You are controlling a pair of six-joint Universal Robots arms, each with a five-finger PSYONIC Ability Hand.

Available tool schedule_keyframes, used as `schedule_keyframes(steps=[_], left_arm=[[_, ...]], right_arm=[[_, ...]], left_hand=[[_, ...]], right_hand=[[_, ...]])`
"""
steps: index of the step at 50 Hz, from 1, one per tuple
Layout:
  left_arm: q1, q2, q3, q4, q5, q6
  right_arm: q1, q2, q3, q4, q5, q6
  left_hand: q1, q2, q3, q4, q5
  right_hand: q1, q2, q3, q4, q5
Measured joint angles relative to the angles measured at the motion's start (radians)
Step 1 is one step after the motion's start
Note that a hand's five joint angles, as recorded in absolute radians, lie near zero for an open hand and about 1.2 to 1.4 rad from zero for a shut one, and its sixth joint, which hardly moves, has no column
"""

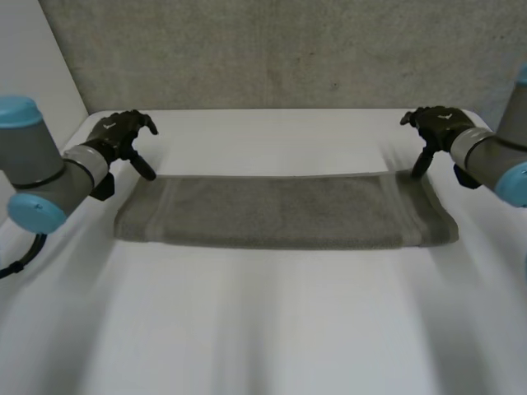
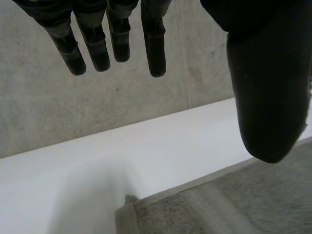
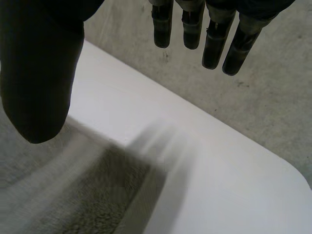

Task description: Fold the towel.

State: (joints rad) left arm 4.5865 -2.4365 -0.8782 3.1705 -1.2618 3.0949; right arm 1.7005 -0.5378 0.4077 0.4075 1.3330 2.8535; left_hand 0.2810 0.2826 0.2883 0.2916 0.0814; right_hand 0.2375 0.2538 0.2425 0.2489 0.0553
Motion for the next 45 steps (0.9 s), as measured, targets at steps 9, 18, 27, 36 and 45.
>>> schedule_keyframes(steps=[9, 18, 27, 36, 45], left_arm=[[-0.001, 0.359, -0.421, 0.097, 0.007, -0.002], [-0.014, 0.556, -0.737, 0.285, 0.008, -0.006], [-0.009, 0.581, -0.881, 0.412, 0.008, -0.001], [0.000, 0.544, -0.899, 0.458, 0.007, 0.000], [0.004, 0.536, -0.900, 0.462, 0.006, -0.004]], right_arm=[[-0.054, -0.381, 0.462, -0.111, -0.094, 0.011], [-0.078, -0.618, 0.846, -0.253, -0.123, -0.058], [-0.091, -0.610, 1.104, -0.359, -0.123, -0.225], [-0.142, -0.484, 1.168, -0.568, -0.135, -0.276], [-0.154, -0.397, 1.142, -0.612, -0.173, -0.283]], left_hand=[[0.000, -0.001, 0.000, 0.000, 0.000], [0.000, -0.001, -0.001, 0.000, 0.000], [0.000, -0.001, -0.001, 0.000, 0.000], [0.000, -0.001, -0.001, 0.000, 0.000], [0.000, -0.001, -0.001, 0.000, 0.000]], right_hand=[[-0.005, 0.000, 0.000, 0.000, 0.001], [-0.005, -0.004, -0.001, 0.000, 0.000], [-0.006, -0.004, -0.001, 0.000, 0.000], [0.165, 0.152, 0.168, 0.163, 0.192], [0.535, 0.520, 0.530, 0.523, 0.531]])
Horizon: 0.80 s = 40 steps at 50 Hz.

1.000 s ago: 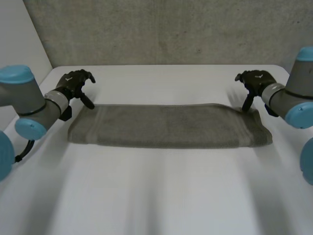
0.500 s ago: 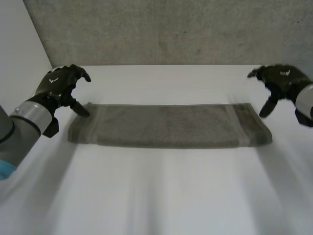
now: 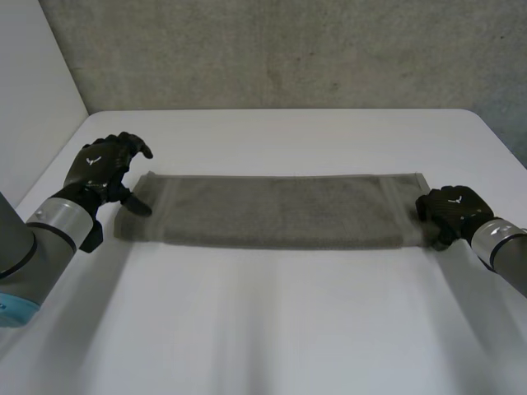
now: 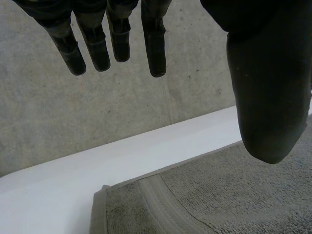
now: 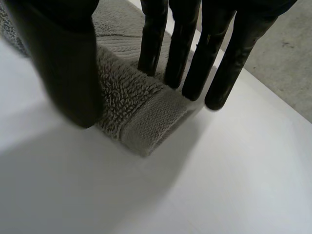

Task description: Fold the towel.

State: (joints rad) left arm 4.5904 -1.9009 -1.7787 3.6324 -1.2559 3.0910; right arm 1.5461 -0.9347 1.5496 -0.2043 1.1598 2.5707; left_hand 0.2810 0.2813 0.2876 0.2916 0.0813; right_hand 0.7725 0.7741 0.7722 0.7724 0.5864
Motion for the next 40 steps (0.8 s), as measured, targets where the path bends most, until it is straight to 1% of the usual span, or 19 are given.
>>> schedule_keyframes(steps=[1, 3, 4, 5, 6, 10, 14, 17, 20, 23, 25, 28, 32, 33, 35, 36, 39, 40], left_arm=[[0.000, 0.000, 0.000, 0.000, 0.000, 0.000], [0.000, -0.001, 0.000, 0.001, 0.000, 0.000], [0.001, -0.003, 0.000, 0.001, 0.000, 0.000], [0.001, -0.004, 0.000, 0.001, 0.000, 0.000], [0.001, -0.005, 0.000, 0.000, 0.000, 0.000], [0.001, -0.008, -0.001, -0.001, 0.000, 0.000], [0.001, -0.009, -0.002, -0.001, 0.000, -0.001], [0.001, -0.009, -0.001, -0.001, 0.000, -0.002], [0.001, -0.009, 0.000, 0.000, 0.000, -0.003], [0.001, -0.009, 0.000, 0.001, 0.000, -0.003], [0.001, -0.009, 0.001, 0.001, 0.000, -0.003], [0.001, -0.010, 0.001, 0.002, -0.001, -0.002], [0.001, -0.010, 0.000, 0.002, -0.002, -0.001], [0.001, -0.010, 0.000, 0.002, -0.001, -0.001], [0.001, -0.010, -0.001, 0.002, -0.002, 0.000], [0.001, -0.010, -0.002, 0.002, -0.002, 0.000], [0.001, -0.011, -0.004, 0.002, -0.002, 0.000], [0.001, -0.011, -0.005, 0.002, -0.002, 0.000]], right_arm=[[0.000, 0.003, -0.003, 0.001, -0.002, 0.000], [0.001, 0.006, -0.006, 0.003, -0.004, 0.000], [0.000, 0.007, -0.008, 0.004, -0.005, 0.000], [0.000, 0.006, -0.009, 0.005, -0.005, 0.000], [0.000, 0.005, -0.010, 0.006, -0.005, 0.000], [-0.014, -0.005, -0.017, 0.012, -0.004, -0.001], [-0.070, -0.028, -0.037, 0.024, 0.000, -0.019], [-0.146, -0.052, -0.074, 0.049, 0.007, -0.073], [-0.226, -0.073, -0.145, 0.111, 0.019, -0.168], [-0.249, -0.083, -0.232, 0.186, 0.043, -0.233], [-0.236, -0.087, -0.283, 0.224, 0.064, -0.243], [-0.162, -0.095, -0.374, 0.277, 0.112, -0.214], [0.040, -0.105, -0.469, 0.308, 0.180, -0.120], [0.073, -0.106, -0.476, 0.308, 0.188, -0.109], [0.216, -0.104, -0.493, 0.302, 0.215, -0.074], [0.253, -0.102, -0.494, 0.299, 0.221, -0.068], [0.468, -0.073, -0.482, 0.264, 0.254, -0.050], [0.496, -0.067, -0.478, 0.257, 0.258, -0.049]], left_hand=[[0.000, 0.000, 0.000, 0.000, 0.000], [0.000, 0.000, 0.000, 0.000, 0.000], [0.000, 0.000, 0.000, 0.000, 0.000], [0.000, 0.000, 0.000, 0.000, 0.000], [0.000, 0.000, 0.000, 0.000, 0.000], [0.000, 0.000, 0.000, 0.000, -0.003], [0.000, 0.000, 0.000, 0.000, -0.003], [0.000, 0.000, 0.000, 0.000, -0.003], [0.000, 0.000, 0.000, 0.000, -0.003], [0.000, 0.000, 0.000, 0.000, -0.003], [0.000, 0.000, 0.000, 0.000, -0.003], [0.000, 0.000, 0.000, 0.000, -0.003], [0.000, -0.001, 0.000, 0.000, -0.003], [0.000, -0.001, 0.000, 0.000, -0.003], [0.000, -0.001, 0.000, 0.000, -0.003], [0.000, -0.001, 0.000, 0.000, -0.003], [0.000, -0.001, 0.000, 0.000, -0.003], [0.000, -0.001, 0.000, 0.000, -0.003]], right_hand=[[0.117, 0.121, 0.113, 0.115, 0.130], [0.240, 0.238, 0.229, 0.235, 0.250], [0.430, 0.438, 0.401, 0.418, 0.436], [0.515, 0.518, 0.497, 0.514, 0.532], [0.532, 0.527, 0.531, 0.553, 0.558], [0.532, 0.527, 0.542, 0.567, 0.561], [0.532, 0.528, 0.543, 0.567, 0.561], [0.532, 0.529, 0.544, 0.567, 0.561], [0.533, 0.529, 0.547, 0.567, 0.561], [0.533, 0.530, 0.548, 0.567, 0.561], [0.533, 0.530, 0.550, 0.567, 0.561], [0.533, 0.530, 0.552, 0.567, 0.561], [0.534, 0.531, 0.560, 0.567, 0.561], [0.534, 0.532, 0.561, 0.567, 0.561], [0.534, 0.535, 0.563, 0.567, 0.561], [0.534, 0.535, 0.564, 0.567, 0.561], [0.533, 0.534, 0.562, 0.566, 0.560], [0.530, 0.530, 0.557, 0.558, 0.554]])
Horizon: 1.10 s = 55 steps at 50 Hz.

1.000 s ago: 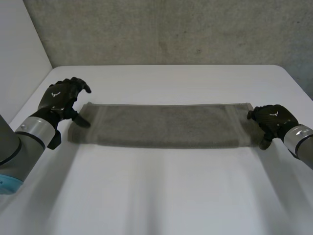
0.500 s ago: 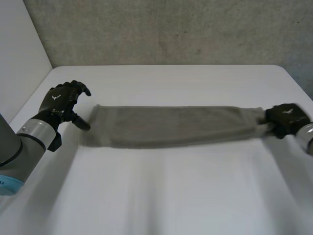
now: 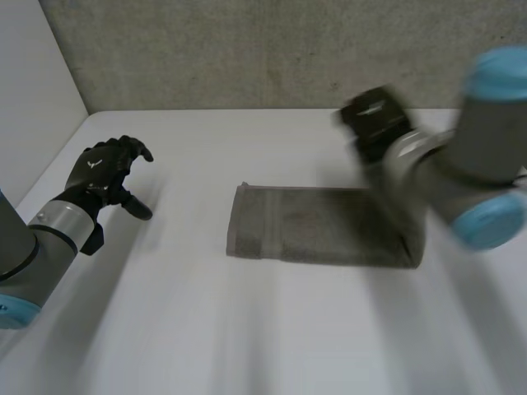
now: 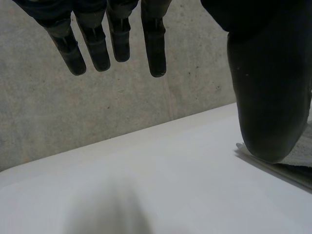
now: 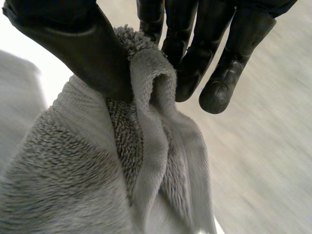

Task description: Fold the towel.

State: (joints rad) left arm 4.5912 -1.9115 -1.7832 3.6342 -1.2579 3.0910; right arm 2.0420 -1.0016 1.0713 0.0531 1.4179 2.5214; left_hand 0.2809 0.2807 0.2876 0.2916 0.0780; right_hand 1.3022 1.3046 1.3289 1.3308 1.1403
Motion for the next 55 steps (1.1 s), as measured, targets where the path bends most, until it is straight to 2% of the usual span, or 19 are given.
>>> schedule_keyframes(steps=[1, 2, 4, 5, 6, 8, 10, 15, 21, 31, 40, 50, 55], left_arm=[[0.000, 0.000, -0.001, 0.000, 0.000, 0.000], [0.000, 0.000, -0.002, 0.000, 0.000, 0.000], [0.000, -0.001, -0.003, 0.001, 0.000, 0.000], [0.000, -0.001, -0.003, 0.001, 0.000, 0.000], [0.000, -0.002, -0.004, 0.001, 0.000, 0.000], [0.000, -0.002, -0.005, 0.001, 0.000, 0.001], [0.000, -0.003, -0.007, 0.001, 0.000, 0.002], [-0.001, -0.006, -0.010, 0.001, 0.000, 0.005], [-0.002, -0.014, -0.010, 0.001, 0.001, 0.006], [-0.014, -0.024, -0.012, 0.000, 0.001, 0.006], [-0.022, -0.029, -0.014, 0.000, 0.001, 0.007], [-0.030, -0.037, -0.018, 0.000, 0.002, 0.008], [-0.031, -0.037, -0.019, 0.000, 0.002, 0.008]], right_arm=[[0.092, 0.026, 0.016, -0.021, 0.012, -0.002], [0.114, 0.034, 0.020, -0.026, 0.015, -0.003], [0.207, 0.080, 0.044, -0.048, 0.027, -0.017], [0.221, 0.088, 0.048, -0.051, 0.030, -0.021], [0.246, 0.107, 0.056, -0.057, 0.037, -0.031], [0.278, 0.138, 0.070, -0.064, 0.058, -0.057], [0.282, 0.147, 0.078, -0.067, 0.077, -0.072], [0.222, 0.105, 0.106, -0.073, 0.113, -0.074], [0.118, -0.010, 0.174, -0.077, 0.077, 0.014], [-0.130, -0.204, 0.460, -0.134, -0.103, 0.174], [-0.274, -0.190, 0.640, -0.170, -0.245, 0.175], [-0.317, -0.119, 0.677, -0.256, -0.280, 0.170], [-0.322, -0.101, 0.677, -0.299, -0.278, 0.169]], left_hand=[[0.000, 0.000, 0.000, 0.000, 0.000], [0.000, 0.000, 0.000, 0.000, -0.001], [0.000, -0.001, 0.000, 0.000, -0.001], [0.000, -0.001, 0.000, 0.000, -0.001], [0.000, -0.001, 0.000, 0.000, -0.001], [0.000, -0.001, 0.000, 0.000, -0.001], [0.000, -0.001, 0.000, 0.000, -0.001], [0.000, -0.002, 0.000, 0.000, -0.001], [0.000, -0.004, 0.000, 0.000, -0.001], [0.000, -0.004, 0.000, 0.000, -0.001], [0.000, -0.004, 0.000, -0.002, -0.001], [0.000, -0.004, 0.000, -0.002, -0.001], [0.000, -0.004, 0.000, -0.002, -0.001]], right_hand=[[-0.047, -0.046, -0.074, -0.078, -0.060], [-0.116, -0.118, -0.144, -0.131, -0.113], [-0.502, -0.507, -0.521, -0.524, -0.530], [-0.604, -0.590, -0.601, -0.604, -0.617], [-0.762, -0.768, -0.780, -0.781, -0.789], [-0.902, -0.908, -0.927, -0.928, -0.952], [-0.910, -0.918, -0.947, -0.949, -0.973], [-0.910, -0.918, -0.947, -0.951, -0.974], [-0.910, -0.918, -0.947, -0.951, -0.973], [-0.903, -0.915, -0.937, -0.933, -0.913], [-0.824, -0.824, -0.846, -0.850, -0.821], [-0.506, -0.505, -0.532, -0.534, -0.519], [-0.115, -0.118, -0.142, -0.142, -0.125]])
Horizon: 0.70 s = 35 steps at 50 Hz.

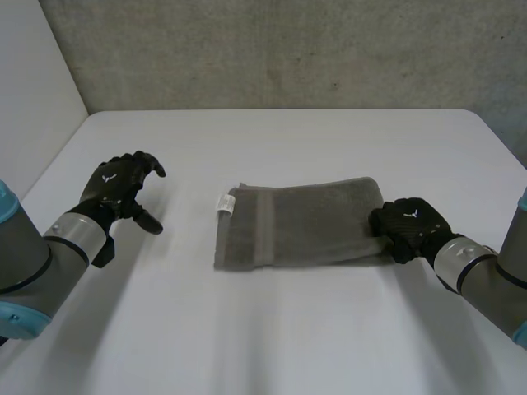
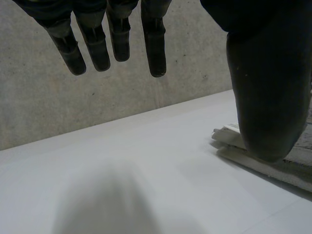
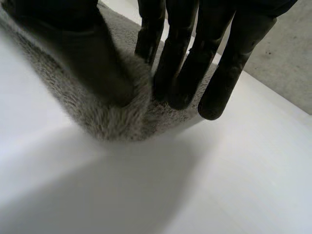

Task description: Fold the towel.

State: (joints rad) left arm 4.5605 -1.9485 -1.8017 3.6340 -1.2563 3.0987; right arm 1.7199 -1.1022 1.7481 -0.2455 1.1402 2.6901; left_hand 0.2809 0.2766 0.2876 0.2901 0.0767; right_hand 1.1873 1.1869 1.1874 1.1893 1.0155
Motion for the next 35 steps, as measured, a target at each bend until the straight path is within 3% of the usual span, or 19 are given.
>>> schedule_keyframes(steps=[4, 18, 22, 35], left_arm=[[0.000, 0.000, 0.000, 0.000, 0.000, 0.000], [0.001, 0.016, 0.014, -0.001, -0.003, -0.006], [-0.003, 0.021, 0.036, -0.005, -0.005, -0.012], [-0.098, 0.044, 0.137, -0.014, -0.010, -0.019]], right_arm=[[-0.009, 0.000, -0.001, -0.011, 0.000, -0.001], [-0.148, -0.089, -0.025, 0.077, -0.001, -0.078], [-0.124, -0.110, -0.083, 0.134, 0.006, -0.122], [0.395, -0.070, -0.257, 0.193, 0.056, -0.069]], left_hand=[[0.000, 0.000, 0.000, 0.000, 0.000], [0.000, 0.000, -0.006, 0.000, -0.002], [0.000, 0.000, -0.009, -0.001, -0.003], [0.000, -0.001, -0.009, -0.001, -0.003]], right_hand=[[0.080, 0.102, 0.150, 0.148, 0.120], [0.080, 0.102, 0.156, 0.150, 0.120], [0.089, 0.104, 0.157, 0.150, 0.120], [0.089, 0.112, 0.158, 0.150, 0.120]])
